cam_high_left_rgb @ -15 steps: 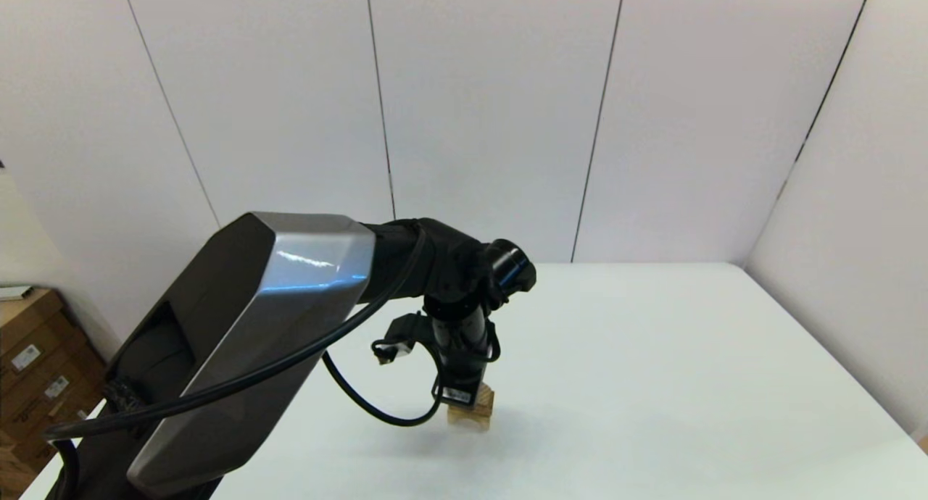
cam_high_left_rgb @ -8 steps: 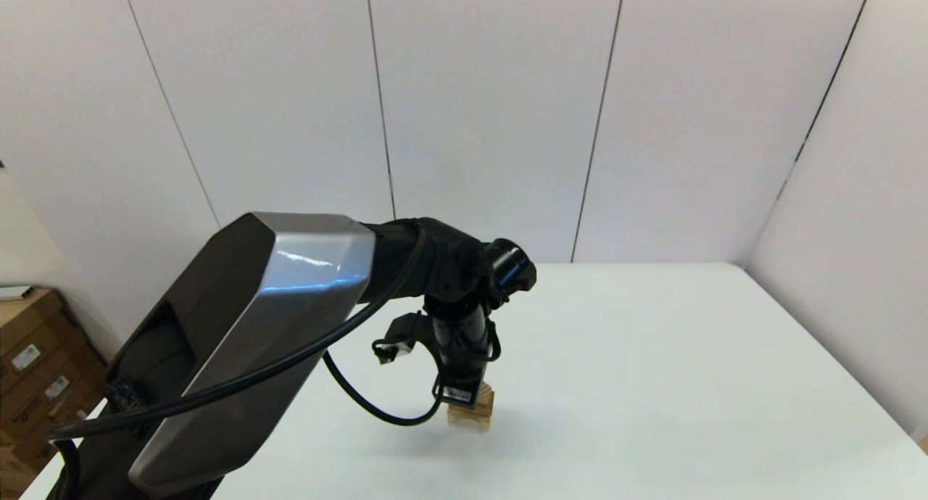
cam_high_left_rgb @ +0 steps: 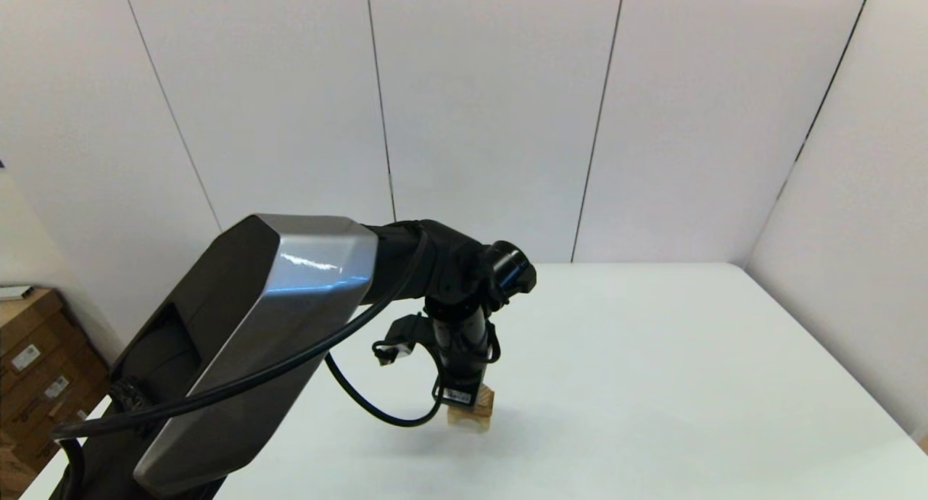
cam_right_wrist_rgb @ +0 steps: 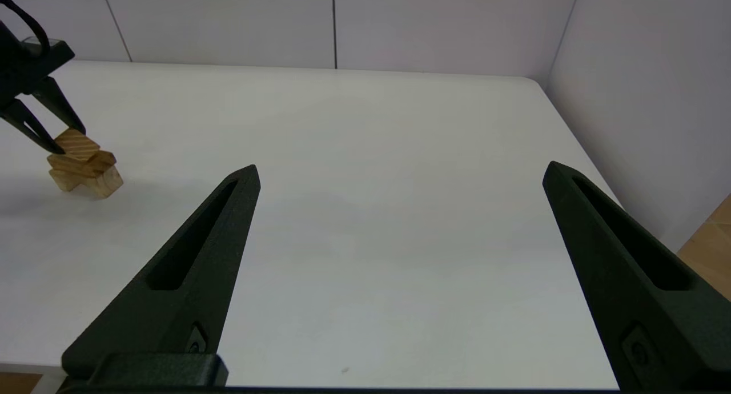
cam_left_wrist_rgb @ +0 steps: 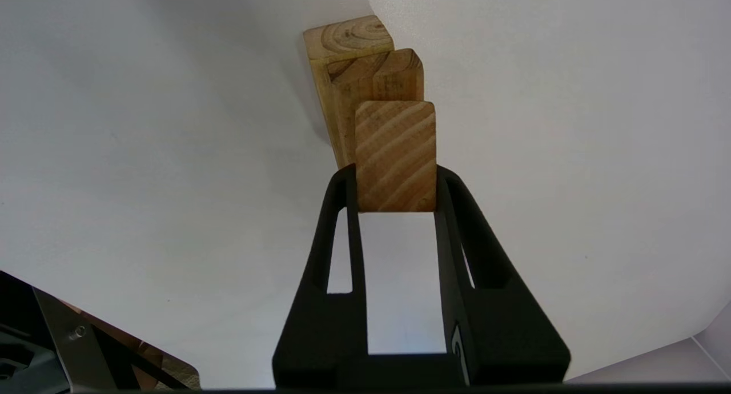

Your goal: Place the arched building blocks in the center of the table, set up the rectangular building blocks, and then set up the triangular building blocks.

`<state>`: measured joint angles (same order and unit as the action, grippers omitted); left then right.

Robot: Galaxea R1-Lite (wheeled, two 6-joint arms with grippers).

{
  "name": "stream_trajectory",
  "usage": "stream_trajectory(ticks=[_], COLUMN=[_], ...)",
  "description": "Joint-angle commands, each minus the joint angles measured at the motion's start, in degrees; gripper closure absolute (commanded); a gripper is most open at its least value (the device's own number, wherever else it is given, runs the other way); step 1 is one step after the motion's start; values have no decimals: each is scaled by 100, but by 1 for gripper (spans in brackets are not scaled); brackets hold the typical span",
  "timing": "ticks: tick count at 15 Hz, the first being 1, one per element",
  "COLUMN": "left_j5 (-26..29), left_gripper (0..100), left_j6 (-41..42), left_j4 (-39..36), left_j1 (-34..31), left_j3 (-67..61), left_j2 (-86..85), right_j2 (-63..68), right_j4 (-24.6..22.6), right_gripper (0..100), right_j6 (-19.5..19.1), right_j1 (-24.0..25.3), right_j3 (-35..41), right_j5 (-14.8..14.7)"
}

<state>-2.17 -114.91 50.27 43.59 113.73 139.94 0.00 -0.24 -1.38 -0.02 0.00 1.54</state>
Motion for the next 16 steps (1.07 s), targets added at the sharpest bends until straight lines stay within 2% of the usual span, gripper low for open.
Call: stream_trajectory(ticks=[1, 2, 10, 13, 16], left_j5=[-3, -12, -302, -855, -1277], left_gripper=[100, 0, 0, 0, 0], left_j6=[-67, -67, -58, 39, 540], left_j4=[18, 18, 97, 149, 237], left_j1=[0, 0, -35, -308, -571], left_j3=[0, 0, 0, -8, -131], left_j2=[7, 7, -212, -828, -1583], right_j2=[-9, -9, -9, -9, -9], right_j4=[-2, -2, -2, -2, -2], right_gripper=[0, 0, 0, 0, 0], right_j6=[-3, -3, -3, -3, -3], right_j1=[2, 2, 2, 2, 2], right_j3=[0, 9, 0, 0, 0], right_j5=[5, 5, 5, 5, 5])
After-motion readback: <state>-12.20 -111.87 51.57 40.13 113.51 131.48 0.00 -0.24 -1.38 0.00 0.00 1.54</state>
